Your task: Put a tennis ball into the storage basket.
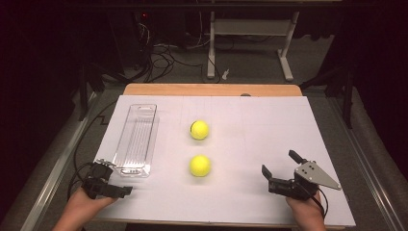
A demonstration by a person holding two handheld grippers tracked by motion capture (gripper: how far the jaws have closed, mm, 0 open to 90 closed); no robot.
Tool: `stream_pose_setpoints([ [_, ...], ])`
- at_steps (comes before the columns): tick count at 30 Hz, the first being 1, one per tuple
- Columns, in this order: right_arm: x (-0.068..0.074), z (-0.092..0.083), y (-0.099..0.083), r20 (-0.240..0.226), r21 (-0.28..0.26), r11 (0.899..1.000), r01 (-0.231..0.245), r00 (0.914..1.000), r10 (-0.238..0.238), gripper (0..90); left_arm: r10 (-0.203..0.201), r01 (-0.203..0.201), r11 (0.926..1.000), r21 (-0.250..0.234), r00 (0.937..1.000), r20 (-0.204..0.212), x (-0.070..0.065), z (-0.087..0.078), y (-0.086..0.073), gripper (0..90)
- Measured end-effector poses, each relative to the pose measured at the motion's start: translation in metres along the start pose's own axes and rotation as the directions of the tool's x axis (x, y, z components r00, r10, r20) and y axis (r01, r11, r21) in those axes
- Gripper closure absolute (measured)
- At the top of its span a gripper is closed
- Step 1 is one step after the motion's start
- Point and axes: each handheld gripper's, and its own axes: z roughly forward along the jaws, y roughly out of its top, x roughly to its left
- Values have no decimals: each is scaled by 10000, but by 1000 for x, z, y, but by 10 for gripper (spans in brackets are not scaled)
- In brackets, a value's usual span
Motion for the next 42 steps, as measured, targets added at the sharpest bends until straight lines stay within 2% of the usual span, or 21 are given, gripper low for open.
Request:
stream_pose_setpoints([
  [3, 1, 0, 0, -25, 1, 10000, 26, 10000, -26, 2, -33, 30, 9998, 177, 9999, 147, 1, -2, 2, 8],
  [6, 2, 1, 0, -26, 29, 10000, 53, 10000, -52, 2, -106, 102, 9995, 301, 9999, 125, 1, -4, 5, 8],
  [11, 2, 1, 0, -32, 46, 10000, 58, 10000, -57, 2, 10, -22, 9966, 820, 9999, 148, -3, -5, 10, 8],
  [14, 1, 1, 0, -32, 45, 10000, 50, 10000, -50, 2, 207, -200, 9929, 1173, 9998, -50, -6, -5, 14, 8],
  [24, 1, 0, 0, -65, 38, 10000, 38, 10000, -38, 2, 189, -216, 9828, 1834, 9997, 167, -11, -2, 19, 8],
  [39, 4, 0, 1, -186, -44, 9999, 133, 9997, -134, 2, 282, -344, 9594, 2799, 9993, 262, -15, -4, 19, 8],
  [42, 4, 0, 1, -238, -53, 9999, 138, 9996, -140, 2, 425, -495, 9544, 2945, 9986, 300, -18, -3, 19, 8],
])
